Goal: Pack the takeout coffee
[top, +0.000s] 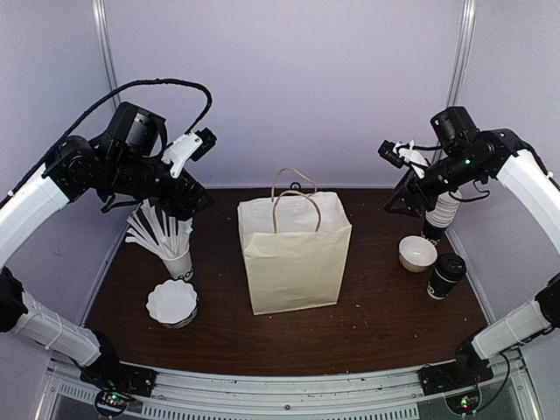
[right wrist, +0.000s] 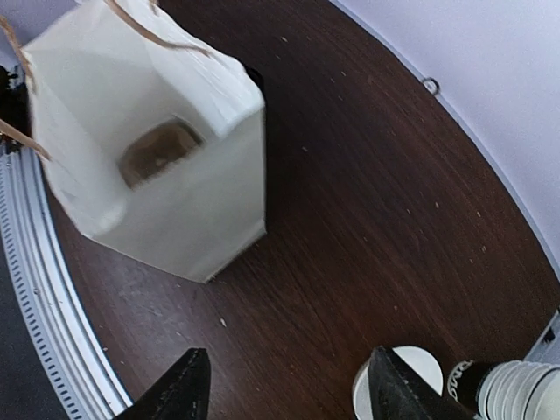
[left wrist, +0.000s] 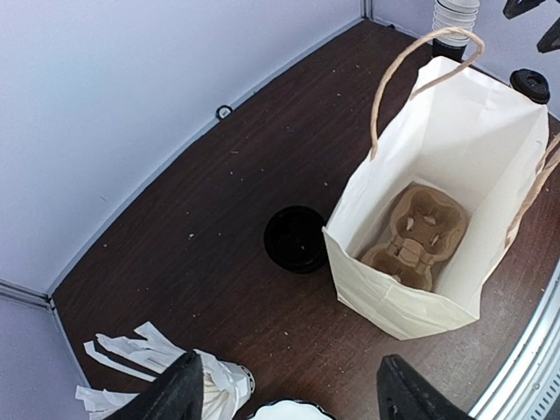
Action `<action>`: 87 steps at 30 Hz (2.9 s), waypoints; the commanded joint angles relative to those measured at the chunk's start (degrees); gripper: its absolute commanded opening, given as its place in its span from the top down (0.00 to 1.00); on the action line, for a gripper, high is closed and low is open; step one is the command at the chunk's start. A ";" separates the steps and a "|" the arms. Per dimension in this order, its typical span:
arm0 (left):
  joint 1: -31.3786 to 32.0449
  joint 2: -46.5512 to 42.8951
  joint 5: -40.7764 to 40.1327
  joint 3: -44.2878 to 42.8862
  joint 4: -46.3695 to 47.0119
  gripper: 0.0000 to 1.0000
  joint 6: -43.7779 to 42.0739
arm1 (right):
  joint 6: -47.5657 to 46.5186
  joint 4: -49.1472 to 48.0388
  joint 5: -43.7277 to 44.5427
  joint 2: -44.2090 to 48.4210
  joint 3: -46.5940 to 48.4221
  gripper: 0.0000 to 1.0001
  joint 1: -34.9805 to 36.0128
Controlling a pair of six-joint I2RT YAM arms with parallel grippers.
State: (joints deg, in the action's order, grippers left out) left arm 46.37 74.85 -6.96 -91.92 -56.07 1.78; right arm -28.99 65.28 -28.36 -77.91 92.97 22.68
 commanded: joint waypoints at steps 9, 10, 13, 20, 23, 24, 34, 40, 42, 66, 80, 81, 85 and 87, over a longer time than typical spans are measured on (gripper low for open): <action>-0.90 2.96 0.62 5.51 23.59 0.18 -4.58 | -8.40 9.12 11.23 8.18 -12.89 0.17 -30.04; -1.48 2.87 1.19 6.81 24.87 0.17 -4.41 | -8.71 9.05 12.89 8.59 -13.17 0.16 -31.09; -3.05 1.23 2.99 10.94 28.03 0.18 -2.76 | -8.86 7.77 16.60 9.85 -12.14 0.06 -33.76; -4.57 -4.75 1.17 19.21 33.75 0.16 -2.43 | -16.48 13.68 10.29 10.56 -10.48 0.01 -35.05; -4.80 -6.04 0.94 20.74 34.75 0.16 -2.14 | -23.88 19.28 9.47 7.12 -10.95 0.05 -35.07; -4.80 -6.16 1.00 20.87 34.72 0.16 -2.20 | -25.53 21.17 9.10 5.58 -10.91 0.08 -35.07; -5.10 -6.56 1.09 21.02 34.85 0.16 -2.14 | -29.13 20.02 12.99 -4.23 -14.39 0.15 -34.77; -5.83 -6.10 2.32 21.05 35.04 0.16 -1.96 | -28.33 19.19 15.00 -7.81 -13.43 0.02 -34.65; -6.09 -5.96 2.75 20.83 34.77 0.16 -1.96 | -28.80 19.40 15.77 -8.59 -13.43 0.03 -34.29; -6.56 -6.56 4.85 20.47 33.95 0.16 -1.96 | -25.06 13.22 21.43 -13.07 -13.76 0.13 -27.51; -6.56 -6.10 5.45 20.35 33.64 0.16 -1.96 | -26.27 12.40 25.01 -10.20 -18.34 0.11 -27.16; -6.56 -6.15 5.49 20.35 33.58 0.16 -1.96 | -26.15 12.46 24.83 -10.31 -18.38 0.11 -27.14; -6.56 -6.53 5.29 20.72 34.11 0.16 -1.96 | -25.52 12.59 23.50 -10.73 -17.77 0.11 -27.16; -6.56 -6.52 5.27 20.61 33.92 0.16 -1.96 | -25.07 12.56 23.12 -10.93 -16.58 0.11 -27.12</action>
State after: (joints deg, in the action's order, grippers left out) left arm 40.21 68.79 -2.33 -71.46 -24.03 -0.73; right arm -54.94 78.76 -6.02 -88.68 75.75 -4.71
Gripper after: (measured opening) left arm 0.842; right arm 0.892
